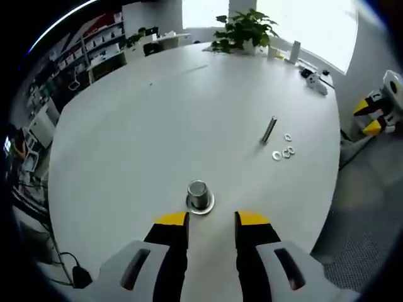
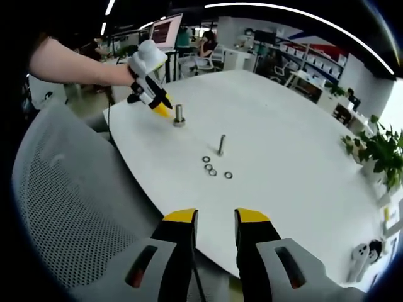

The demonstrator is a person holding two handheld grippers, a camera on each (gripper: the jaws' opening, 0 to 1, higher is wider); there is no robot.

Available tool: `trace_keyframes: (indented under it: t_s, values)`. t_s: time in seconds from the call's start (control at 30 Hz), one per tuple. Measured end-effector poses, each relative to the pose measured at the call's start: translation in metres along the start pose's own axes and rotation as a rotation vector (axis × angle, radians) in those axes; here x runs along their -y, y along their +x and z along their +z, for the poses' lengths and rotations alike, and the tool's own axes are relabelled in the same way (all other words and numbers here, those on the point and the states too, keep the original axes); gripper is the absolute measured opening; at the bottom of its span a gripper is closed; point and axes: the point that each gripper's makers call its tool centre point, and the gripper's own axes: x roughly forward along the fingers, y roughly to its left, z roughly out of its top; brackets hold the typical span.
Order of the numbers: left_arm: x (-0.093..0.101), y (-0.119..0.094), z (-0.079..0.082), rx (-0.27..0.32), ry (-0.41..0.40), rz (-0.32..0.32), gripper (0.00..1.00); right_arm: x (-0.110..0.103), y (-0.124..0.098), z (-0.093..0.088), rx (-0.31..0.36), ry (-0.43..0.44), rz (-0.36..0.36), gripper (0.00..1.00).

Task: Place the washer onto the threaded stud by aligning its center hole with the stud, sliding it down to the base, and recovering from edge contact or off-axis alignment until the washer reaches the visible bottom stop.

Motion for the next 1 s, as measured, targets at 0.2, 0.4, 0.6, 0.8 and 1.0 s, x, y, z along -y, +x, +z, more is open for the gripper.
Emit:
trace_keyframes:
  t_s: [0.2,0.4,0.6,0.8,1.0]
  values:
    - [0.022,-0.018,0.001,0.054,-0.041,-0.015,0.29,-0.002,0.0,0.002,0.007,-0.003,0.013,0.26]
    - [0.035,-0.031,-0.009,0.079,-0.081,-0.032,0.3,-0.004,0.0,0.0,0.006,0.003,0.026,0.26]
    - [0.048,-0.054,0.006,0.173,-0.097,-0.023,0.29,-0.004,0.0,-0.003,-0.005,0.01,0.029,0.26]
    - [0.048,-0.078,0.023,0.291,-0.165,0.009,0.28,-0.006,0.001,-0.002,-0.001,0.002,0.039,0.26]
    - [0.06,-0.09,0.023,0.315,-0.161,0.025,0.28,-0.009,0.0,-0.001,0.006,-0.011,0.049,0.26]
